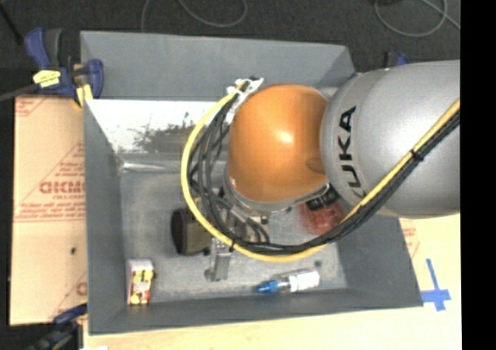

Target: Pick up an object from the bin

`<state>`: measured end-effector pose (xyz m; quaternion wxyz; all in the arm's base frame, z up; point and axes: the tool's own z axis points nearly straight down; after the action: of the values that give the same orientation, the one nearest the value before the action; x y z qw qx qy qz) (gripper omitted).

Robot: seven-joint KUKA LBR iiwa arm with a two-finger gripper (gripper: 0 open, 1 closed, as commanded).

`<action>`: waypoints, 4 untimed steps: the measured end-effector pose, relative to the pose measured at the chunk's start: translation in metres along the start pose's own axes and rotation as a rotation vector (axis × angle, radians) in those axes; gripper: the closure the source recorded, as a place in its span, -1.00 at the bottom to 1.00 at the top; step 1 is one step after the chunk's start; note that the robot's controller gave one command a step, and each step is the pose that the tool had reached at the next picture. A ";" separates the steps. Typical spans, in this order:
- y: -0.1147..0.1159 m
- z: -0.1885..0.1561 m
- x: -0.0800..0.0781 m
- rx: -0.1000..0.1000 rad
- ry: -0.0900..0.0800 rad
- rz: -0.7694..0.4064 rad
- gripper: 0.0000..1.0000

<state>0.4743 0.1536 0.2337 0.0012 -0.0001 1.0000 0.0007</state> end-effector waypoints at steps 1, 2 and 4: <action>-0.018 0.076 -0.048 0.000 -0.003 -0.056 -1.00; -0.046 0.156 -0.069 -0.004 -0.008 0.064 -1.00; -0.049 0.157 -0.071 -0.005 -0.008 0.064 -1.00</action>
Offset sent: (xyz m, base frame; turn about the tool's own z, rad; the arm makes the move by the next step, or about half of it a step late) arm 0.0697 -0.0511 -0.1637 0.0709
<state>0.5458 0.1047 0.0773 0.0054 0.0321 0.9995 0.0030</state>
